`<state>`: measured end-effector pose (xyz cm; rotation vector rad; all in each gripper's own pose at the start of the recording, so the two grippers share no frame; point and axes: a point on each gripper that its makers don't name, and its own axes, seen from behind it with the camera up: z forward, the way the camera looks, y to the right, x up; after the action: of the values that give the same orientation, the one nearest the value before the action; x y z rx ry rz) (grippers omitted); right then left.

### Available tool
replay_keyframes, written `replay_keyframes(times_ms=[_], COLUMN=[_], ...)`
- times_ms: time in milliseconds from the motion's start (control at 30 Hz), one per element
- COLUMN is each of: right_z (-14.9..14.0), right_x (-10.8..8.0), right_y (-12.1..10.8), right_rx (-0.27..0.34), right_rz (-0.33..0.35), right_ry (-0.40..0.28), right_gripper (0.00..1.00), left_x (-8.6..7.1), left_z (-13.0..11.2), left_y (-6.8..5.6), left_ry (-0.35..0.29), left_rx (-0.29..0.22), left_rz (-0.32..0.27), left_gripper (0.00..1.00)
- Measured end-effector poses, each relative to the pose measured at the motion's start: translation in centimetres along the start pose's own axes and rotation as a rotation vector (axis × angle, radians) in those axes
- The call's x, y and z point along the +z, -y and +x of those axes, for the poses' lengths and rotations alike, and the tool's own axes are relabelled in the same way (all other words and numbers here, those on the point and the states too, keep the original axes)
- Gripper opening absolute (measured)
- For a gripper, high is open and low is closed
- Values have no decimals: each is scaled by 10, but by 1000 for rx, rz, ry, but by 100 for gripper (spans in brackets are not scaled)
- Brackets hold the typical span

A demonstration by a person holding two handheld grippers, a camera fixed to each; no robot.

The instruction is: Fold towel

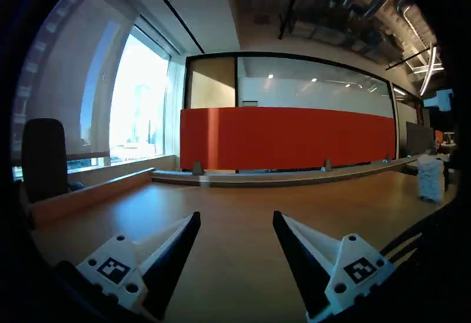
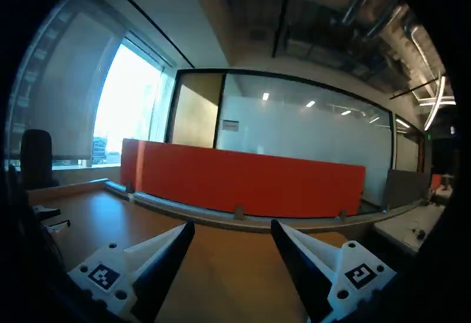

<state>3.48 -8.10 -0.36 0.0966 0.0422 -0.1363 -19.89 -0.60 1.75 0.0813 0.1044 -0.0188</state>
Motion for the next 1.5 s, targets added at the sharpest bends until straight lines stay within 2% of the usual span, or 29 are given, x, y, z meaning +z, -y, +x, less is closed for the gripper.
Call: replay_keyframes(times_ms=[133,300,500,700,833,1033,1300,1500], right_z=[-2,-8,-19,-40,-64,-101,-133,-150], right_x=[1,3,4,4,2,-4,-9,-8], right_y=[-7,-18,-40,-64,-73,-78,-78,-74], right_rx=[17,27,33,70,102,138,164,159], right_rz=[-6,-13,-35,-66,-79,-102,-99,-89], right_ry=[-1,2,-5,-10,-2,27,28,29], right_gripper=[100,100,100,100,100,100,100,100], left_x=[0,-1,-1,0,0,1,1,1], left_z=[-1,-2,-3,-4,-4,-5,-7,-7], left_y=[1,1,1,1,2,2,3,3], left_ry=[0,0,0,-1,-1,-1,-2,-3], left_rx=[1,4,4,3,4,4,3,3], left_rz=[0,0,0,0,0,0,1,1], left_gripper=[91,96,96,96,96,96,96,96])
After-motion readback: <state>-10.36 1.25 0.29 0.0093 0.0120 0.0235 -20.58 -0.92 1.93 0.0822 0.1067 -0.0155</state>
